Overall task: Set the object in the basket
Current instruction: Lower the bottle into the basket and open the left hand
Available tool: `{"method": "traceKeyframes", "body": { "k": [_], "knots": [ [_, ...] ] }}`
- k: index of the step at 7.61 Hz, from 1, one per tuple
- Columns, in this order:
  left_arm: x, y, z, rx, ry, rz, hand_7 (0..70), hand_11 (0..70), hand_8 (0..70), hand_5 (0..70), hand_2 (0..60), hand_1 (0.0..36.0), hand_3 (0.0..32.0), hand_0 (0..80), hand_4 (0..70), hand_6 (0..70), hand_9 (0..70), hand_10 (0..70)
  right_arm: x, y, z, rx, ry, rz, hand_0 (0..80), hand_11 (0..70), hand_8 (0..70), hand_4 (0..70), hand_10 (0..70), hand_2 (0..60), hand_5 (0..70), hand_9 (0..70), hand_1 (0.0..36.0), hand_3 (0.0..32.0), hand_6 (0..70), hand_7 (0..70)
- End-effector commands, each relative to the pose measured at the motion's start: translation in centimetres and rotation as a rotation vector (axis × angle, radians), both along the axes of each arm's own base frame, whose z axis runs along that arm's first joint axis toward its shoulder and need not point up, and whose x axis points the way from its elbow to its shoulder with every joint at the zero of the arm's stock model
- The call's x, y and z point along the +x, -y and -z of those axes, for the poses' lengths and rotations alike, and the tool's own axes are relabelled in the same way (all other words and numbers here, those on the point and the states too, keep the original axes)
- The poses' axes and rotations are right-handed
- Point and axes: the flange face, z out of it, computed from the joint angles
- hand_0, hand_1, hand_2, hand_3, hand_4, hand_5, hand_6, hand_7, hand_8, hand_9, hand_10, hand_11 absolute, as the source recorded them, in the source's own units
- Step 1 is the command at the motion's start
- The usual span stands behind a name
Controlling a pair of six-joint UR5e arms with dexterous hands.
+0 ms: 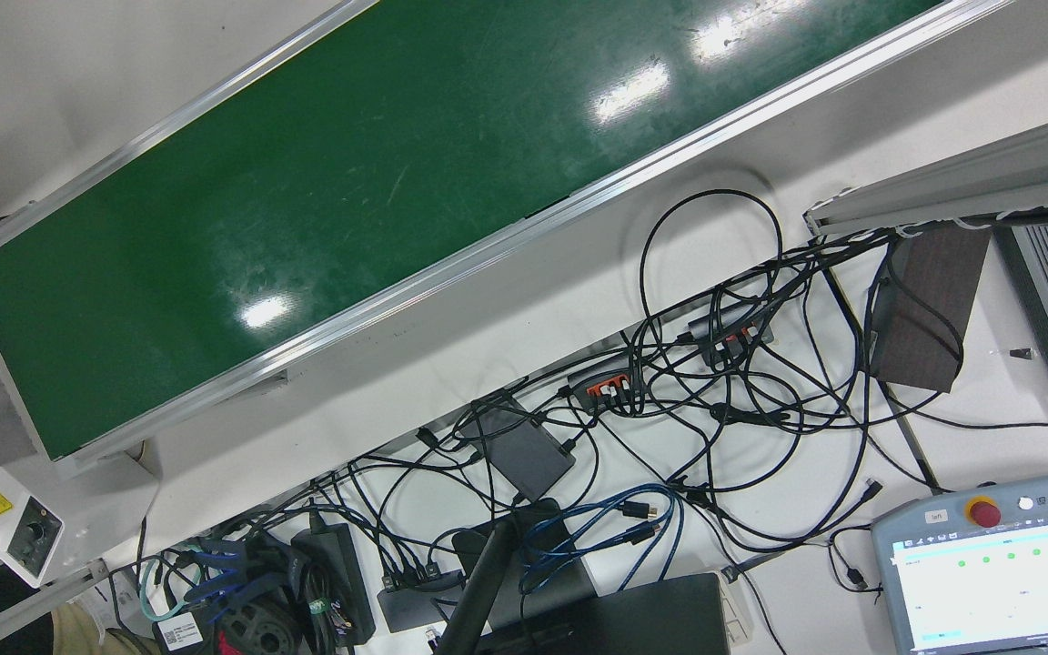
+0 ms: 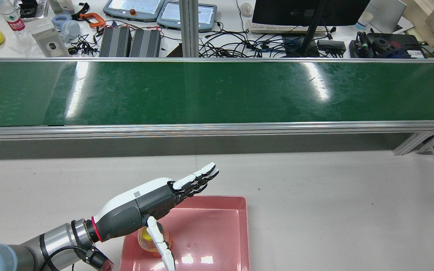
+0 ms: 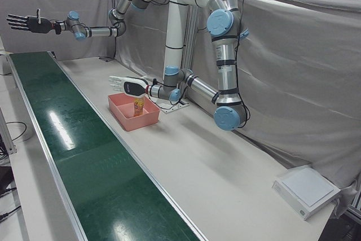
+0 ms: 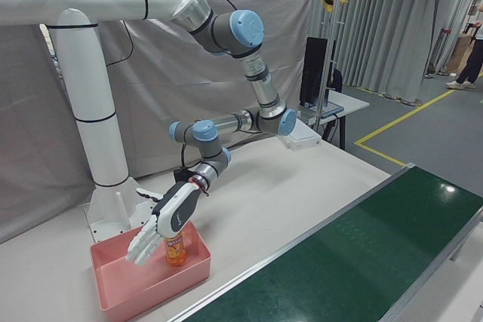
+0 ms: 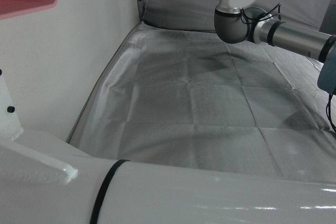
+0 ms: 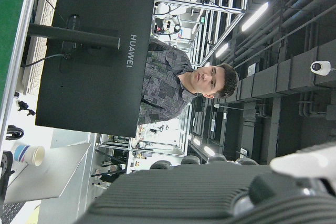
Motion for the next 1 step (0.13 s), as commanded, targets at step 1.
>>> {"method": "traceKeyframes", "body": {
  "k": [1],
  "knots": [
    [-0.21, 0.09, 0.46, -0.001, -0.014, -0.002, 4.6, 5.0, 0.0, 0.1, 0.0, 14.2, 0.0, 79.7, 0.0, 0.0, 0.0, 1.4, 0.0, 0.0, 0.02, 0.0, -0.001, 0.0, 0.0, 0.0, 0.0, 0.0, 0.0, 0.0, 0.0, 0.0, 0.0, 0.0, 0.0, 0.0]
  ]
}}
